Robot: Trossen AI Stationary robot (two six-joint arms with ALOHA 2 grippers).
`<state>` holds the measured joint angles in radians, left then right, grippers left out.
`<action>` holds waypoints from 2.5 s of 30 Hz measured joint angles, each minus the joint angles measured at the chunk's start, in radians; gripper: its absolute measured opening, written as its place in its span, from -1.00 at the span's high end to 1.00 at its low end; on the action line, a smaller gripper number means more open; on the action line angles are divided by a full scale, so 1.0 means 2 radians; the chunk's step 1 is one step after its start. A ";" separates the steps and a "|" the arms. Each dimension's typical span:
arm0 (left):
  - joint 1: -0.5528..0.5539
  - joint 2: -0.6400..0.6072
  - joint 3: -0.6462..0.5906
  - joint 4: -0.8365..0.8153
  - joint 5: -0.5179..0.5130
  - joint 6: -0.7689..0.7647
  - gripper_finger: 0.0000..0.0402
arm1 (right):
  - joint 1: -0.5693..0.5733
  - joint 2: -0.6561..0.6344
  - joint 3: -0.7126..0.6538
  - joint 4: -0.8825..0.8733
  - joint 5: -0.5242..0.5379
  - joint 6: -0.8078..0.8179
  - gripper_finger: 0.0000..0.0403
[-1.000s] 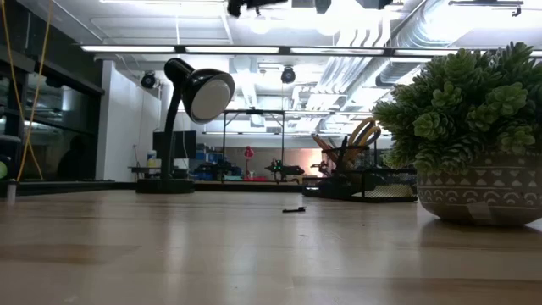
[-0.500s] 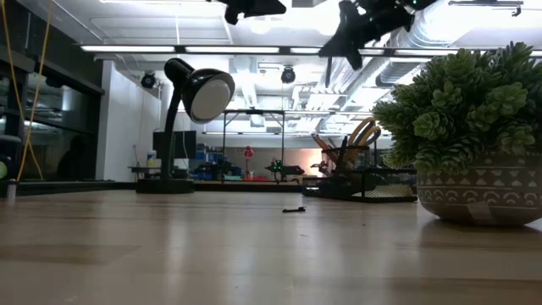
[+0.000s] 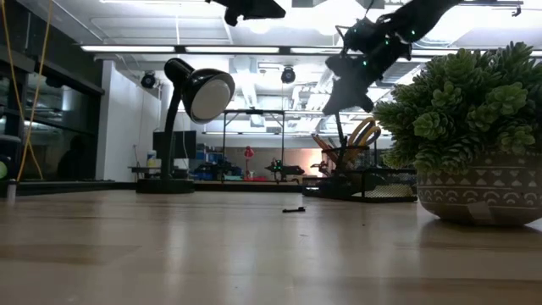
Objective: Pick and place office supplies into organizer
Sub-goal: Put the black pen into the desk organizer, then return to Home Position
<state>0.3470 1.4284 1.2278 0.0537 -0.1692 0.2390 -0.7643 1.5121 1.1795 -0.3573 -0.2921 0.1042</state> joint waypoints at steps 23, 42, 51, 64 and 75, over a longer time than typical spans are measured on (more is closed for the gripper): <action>0.000 0.000 0.000 -0.002 0.000 0.002 1.00 | 0.014 0.000 -0.115 0.054 0.012 0.050 0.41; -0.001 0.000 0.000 -0.030 0.019 0.009 1.00 | 0.023 0.000 0.162 -0.158 -0.060 -0.099 0.30; -0.032 0.000 0.000 -0.050 0.014 0.010 1.00 | 0.108 0.000 0.123 -0.151 -0.111 -0.114 0.65; -0.129 -0.004 -0.164 0.178 -0.010 -0.059 1.00 | 0.222 -0.030 0.003 -0.044 -0.076 -0.025 0.97; -0.110 -0.184 -0.397 0.346 0.024 -0.090 1.00 | 0.228 -0.166 -0.059 -0.040 -0.015 0.097 0.99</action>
<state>0.1277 1.0598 0.4346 0.7465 -0.1203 0.0587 -0.3083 1.1798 1.0609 -0.4376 -0.3217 0.2992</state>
